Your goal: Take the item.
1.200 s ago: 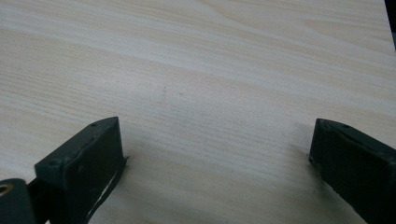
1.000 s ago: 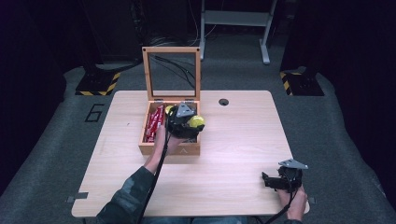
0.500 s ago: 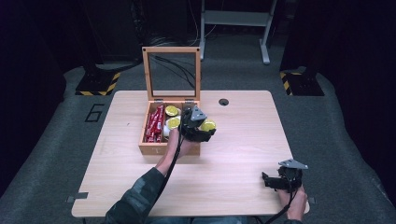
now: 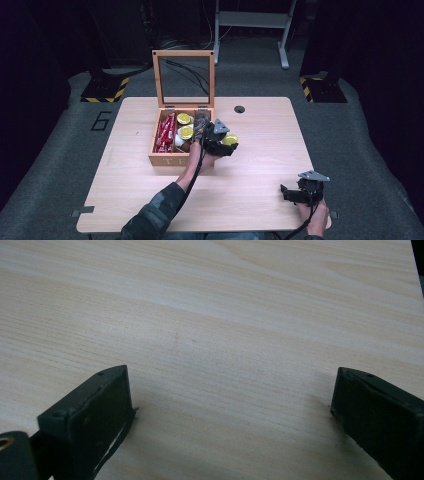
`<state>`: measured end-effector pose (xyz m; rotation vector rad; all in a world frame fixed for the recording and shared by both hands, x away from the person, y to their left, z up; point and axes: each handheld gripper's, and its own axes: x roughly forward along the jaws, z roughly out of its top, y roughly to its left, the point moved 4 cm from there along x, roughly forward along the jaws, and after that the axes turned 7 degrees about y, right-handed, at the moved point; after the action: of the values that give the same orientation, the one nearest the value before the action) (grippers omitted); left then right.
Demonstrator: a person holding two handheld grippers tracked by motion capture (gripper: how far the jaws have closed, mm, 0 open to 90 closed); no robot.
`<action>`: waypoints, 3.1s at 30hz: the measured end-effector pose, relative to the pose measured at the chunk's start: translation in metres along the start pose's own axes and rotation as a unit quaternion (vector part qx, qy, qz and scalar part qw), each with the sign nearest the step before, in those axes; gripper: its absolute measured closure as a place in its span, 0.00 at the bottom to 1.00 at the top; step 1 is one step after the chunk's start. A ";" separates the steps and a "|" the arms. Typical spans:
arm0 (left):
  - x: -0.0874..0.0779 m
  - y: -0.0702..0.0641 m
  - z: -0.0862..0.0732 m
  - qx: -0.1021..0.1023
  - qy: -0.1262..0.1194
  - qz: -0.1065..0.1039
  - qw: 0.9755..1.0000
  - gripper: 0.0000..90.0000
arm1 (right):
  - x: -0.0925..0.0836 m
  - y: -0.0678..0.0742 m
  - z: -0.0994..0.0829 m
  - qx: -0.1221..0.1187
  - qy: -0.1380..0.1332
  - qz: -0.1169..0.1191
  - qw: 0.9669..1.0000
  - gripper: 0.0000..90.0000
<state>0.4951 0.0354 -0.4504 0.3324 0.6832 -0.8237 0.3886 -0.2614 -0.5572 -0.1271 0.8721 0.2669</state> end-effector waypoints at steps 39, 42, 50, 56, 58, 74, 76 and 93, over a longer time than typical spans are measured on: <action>0.062 -0.025 -0.033 -0.012 0.066 -0.014 0.998 0.41 | 0.000 0.000 0.000 -0.001 0.000 0.001 1.000 0.03; 0.063 -0.025 -0.035 -0.013 0.069 -0.014 0.997 0.41 | 0.000 0.000 0.000 -0.001 0.000 0.000 1.000 0.03; 0.066 -0.025 -0.037 -0.012 0.078 -0.014 0.997 0.41 | 0.000 0.000 0.000 -0.001 0.000 -0.002 1.000 0.03; 0.064 -0.026 -0.036 -0.007 0.077 -0.011 0.997 0.37 | 0.000 0.000 0.000 -0.004 0.001 -0.002 1.000 0.03; 0.062 -0.027 -0.035 -0.007 0.075 -0.009 0.997 0.35 | 0.000 0.000 0.000 -0.004 0.001 -0.002 1.000 0.03; 0.026 -0.031 -0.021 0.016 0.046 -0.026 0.998 0.16 | 0.000 0.000 0.000 -0.004 0.003 -0.001 1.000 0.03; 0.021 -0.030 -0.021 0.018 0.046 -0.026 0.998 0.16 | 0.000 0.000 0.000 -0.002 0.000 0.000 1.000 0.03; -0.033 -0.020 -0.027 0.024 0.014 -0.016 0.999 0.11 | 0.000 0.000 0.000 -0.004 0.001 0.000 1.000 0.03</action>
<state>0.4519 0.0550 -0.4480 0.3773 0.6984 -0.8678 0.3884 -0.2615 -0.5573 -0.1348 0.8740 0.2695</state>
